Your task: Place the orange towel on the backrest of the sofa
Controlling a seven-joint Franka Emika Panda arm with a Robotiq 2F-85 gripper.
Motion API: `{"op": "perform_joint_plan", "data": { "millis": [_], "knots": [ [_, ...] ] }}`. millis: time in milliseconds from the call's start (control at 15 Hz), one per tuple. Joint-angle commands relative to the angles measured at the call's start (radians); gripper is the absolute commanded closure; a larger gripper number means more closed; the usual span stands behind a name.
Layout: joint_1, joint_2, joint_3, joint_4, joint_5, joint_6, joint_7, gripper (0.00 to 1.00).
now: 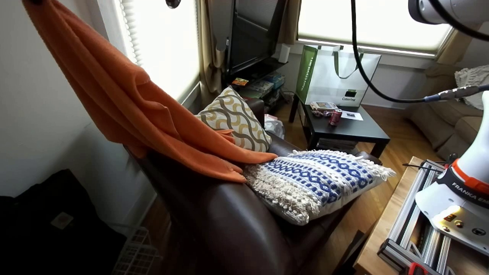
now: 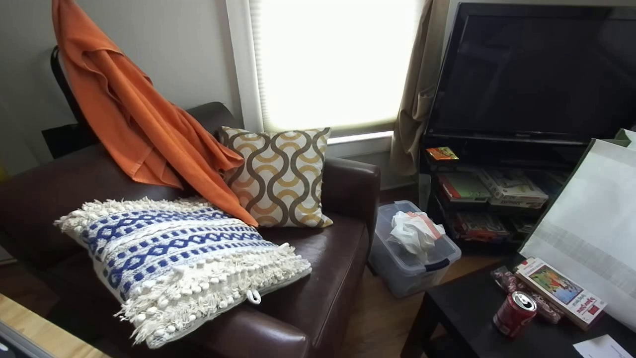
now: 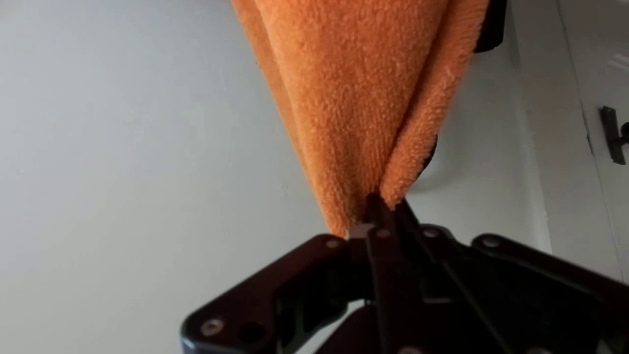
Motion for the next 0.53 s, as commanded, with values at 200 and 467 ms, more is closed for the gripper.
{"op": "perform_joint_plan", "data": {
  "millis": [200, 467],
  "knots": [
    [0.072, 0.149, -0.021, 0.187, 0.031, 0.014, -0.143, 0.70],
    [0.061, 0.146, 0.006, 0.223, 0.112, -0.142, -0.157, 0.42]
  ]
}}
